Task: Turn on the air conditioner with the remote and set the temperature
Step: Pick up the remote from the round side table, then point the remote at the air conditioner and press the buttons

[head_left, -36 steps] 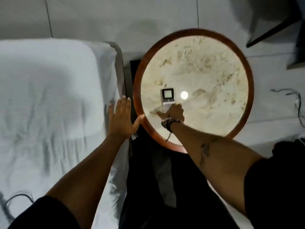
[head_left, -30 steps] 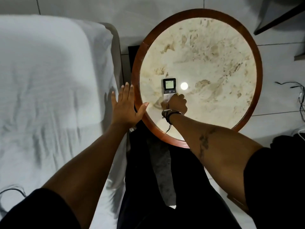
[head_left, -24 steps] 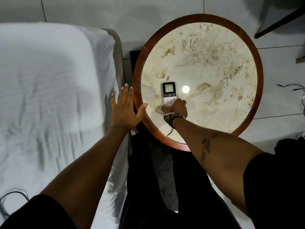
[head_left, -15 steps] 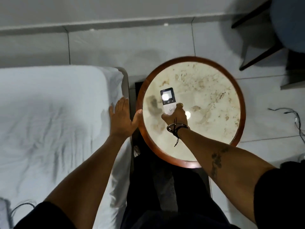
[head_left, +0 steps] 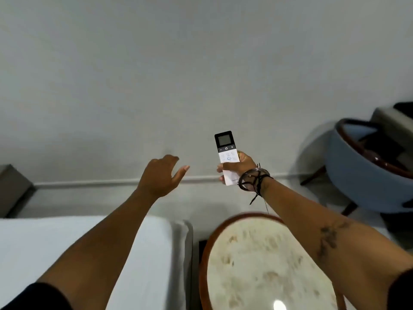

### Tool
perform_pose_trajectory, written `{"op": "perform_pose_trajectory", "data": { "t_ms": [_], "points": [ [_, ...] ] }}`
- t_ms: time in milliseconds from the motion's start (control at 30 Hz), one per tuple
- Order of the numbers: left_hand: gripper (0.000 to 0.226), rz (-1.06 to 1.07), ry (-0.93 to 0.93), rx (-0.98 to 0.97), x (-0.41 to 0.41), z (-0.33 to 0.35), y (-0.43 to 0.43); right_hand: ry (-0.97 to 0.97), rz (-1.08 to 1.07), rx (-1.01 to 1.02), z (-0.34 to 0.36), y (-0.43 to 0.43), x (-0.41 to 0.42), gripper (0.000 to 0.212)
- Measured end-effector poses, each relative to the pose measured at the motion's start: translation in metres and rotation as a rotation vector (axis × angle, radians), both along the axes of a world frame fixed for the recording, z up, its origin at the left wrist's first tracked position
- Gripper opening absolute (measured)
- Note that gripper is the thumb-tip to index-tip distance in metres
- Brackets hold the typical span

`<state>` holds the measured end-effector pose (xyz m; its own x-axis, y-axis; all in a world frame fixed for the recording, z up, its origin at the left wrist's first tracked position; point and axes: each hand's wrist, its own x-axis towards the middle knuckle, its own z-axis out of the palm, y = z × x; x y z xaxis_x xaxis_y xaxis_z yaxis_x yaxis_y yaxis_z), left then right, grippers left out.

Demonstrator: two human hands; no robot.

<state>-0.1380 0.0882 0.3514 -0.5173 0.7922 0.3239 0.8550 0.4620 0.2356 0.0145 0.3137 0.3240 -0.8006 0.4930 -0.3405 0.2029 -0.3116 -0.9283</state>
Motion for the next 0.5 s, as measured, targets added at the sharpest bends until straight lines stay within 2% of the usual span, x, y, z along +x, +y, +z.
{"op": "perform_pose_trajectory", "data": {
  "t_ms": [133,267,500],
  "points": [
    [0.071,-0.027,0.159,0.085,-0.026,0.099,0.008,0.166,0.087,0.064,0.111,0.014,-0.032,0.043],
    [0.067,-0.006,0.324,0.178,-0.049,0.194,0.012,0.287,0.126,0.128,0.208,0.018,-0.055,0.046],
    [0.068,0.044,0.606,0.264,-0.068,0.356,0.003,0.401,0.096,0.192,0.359,0.010,-0.083,0.025]
  ]
}}
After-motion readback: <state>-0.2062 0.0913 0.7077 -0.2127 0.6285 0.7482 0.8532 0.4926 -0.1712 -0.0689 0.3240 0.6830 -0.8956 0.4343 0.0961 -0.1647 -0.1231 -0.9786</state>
